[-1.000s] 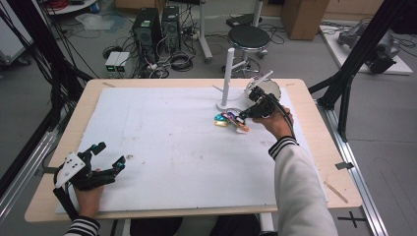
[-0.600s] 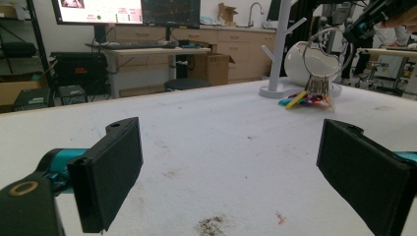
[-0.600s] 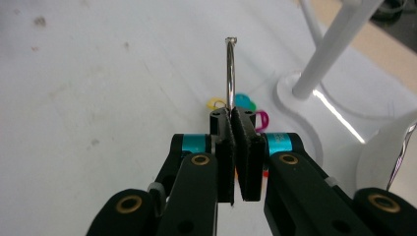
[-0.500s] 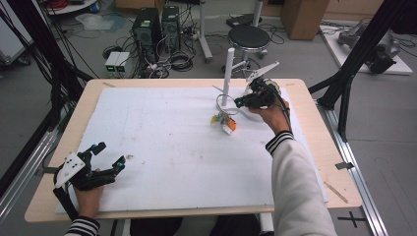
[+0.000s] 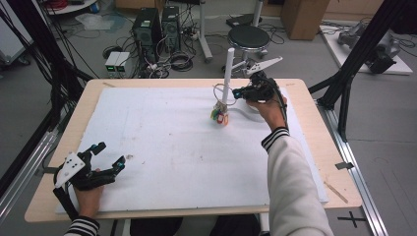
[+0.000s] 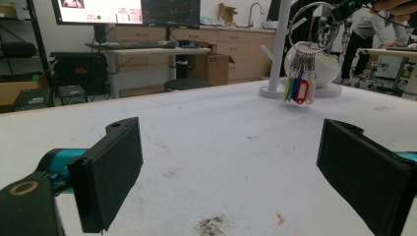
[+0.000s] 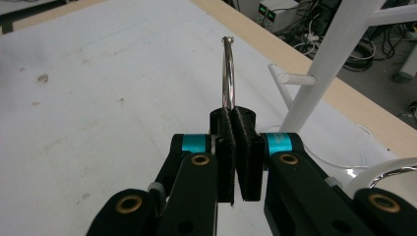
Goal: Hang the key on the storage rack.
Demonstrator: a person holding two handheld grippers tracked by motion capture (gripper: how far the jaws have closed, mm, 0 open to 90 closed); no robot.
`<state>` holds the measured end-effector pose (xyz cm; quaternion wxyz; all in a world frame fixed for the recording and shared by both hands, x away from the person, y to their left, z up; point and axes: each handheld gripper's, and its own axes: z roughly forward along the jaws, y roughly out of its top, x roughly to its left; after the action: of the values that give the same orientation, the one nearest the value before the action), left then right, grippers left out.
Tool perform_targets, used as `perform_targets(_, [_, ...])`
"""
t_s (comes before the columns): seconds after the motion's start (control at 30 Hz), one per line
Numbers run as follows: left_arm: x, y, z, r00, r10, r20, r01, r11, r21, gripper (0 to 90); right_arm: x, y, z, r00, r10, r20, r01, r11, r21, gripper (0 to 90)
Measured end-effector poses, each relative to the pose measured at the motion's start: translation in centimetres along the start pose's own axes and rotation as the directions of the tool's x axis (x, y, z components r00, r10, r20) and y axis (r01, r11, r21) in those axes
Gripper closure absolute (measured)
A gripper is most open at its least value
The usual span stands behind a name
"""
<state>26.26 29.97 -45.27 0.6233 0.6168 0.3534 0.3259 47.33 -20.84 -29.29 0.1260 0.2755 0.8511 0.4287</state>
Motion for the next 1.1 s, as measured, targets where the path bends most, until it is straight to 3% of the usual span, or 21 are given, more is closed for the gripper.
perform_targets(0.23, [0.0, 0.0, 0.0, 1.0000, -0.001, 0.000, 0.001, 1.0000, 0.000, 10.6, -0.6, -0.2, -0.3, 0.9991, 0.037, 0.022, -0.036, 0.9981, -0.050, 88.6])
perform_targets(0.73, [0.1, 0.0, 0.0, 1.0000, -0.002, 0.001, 0.002, 1.0000, 0.007, 10.6, -1.5, -0.6, 0.5, 0.9905, 0.112, 0.080, -0.106, 0.9921, -0.066, 88.5])
perform_targets(0.83, [0.1, 0.0, 0.0, 1.0000, -0.001, 0.001, 0.001, 1.0000, 0.007, 10.6, -1.8, -0.8, 1.0, 0.9804, 0.168, 0.103, -0.163, 0.9851, -0.056, 88.5])
perform_targets(1.1, [0.1, 0.0, 0.0, 1.0000, -0.002, 0.001, 0.002, 1.0000, 0.006, 10.6, -2.1, -1.1, 1.7, 0.9650, 0.225, 0.134, -0.219, 0.9737, -0.064, 88.4])
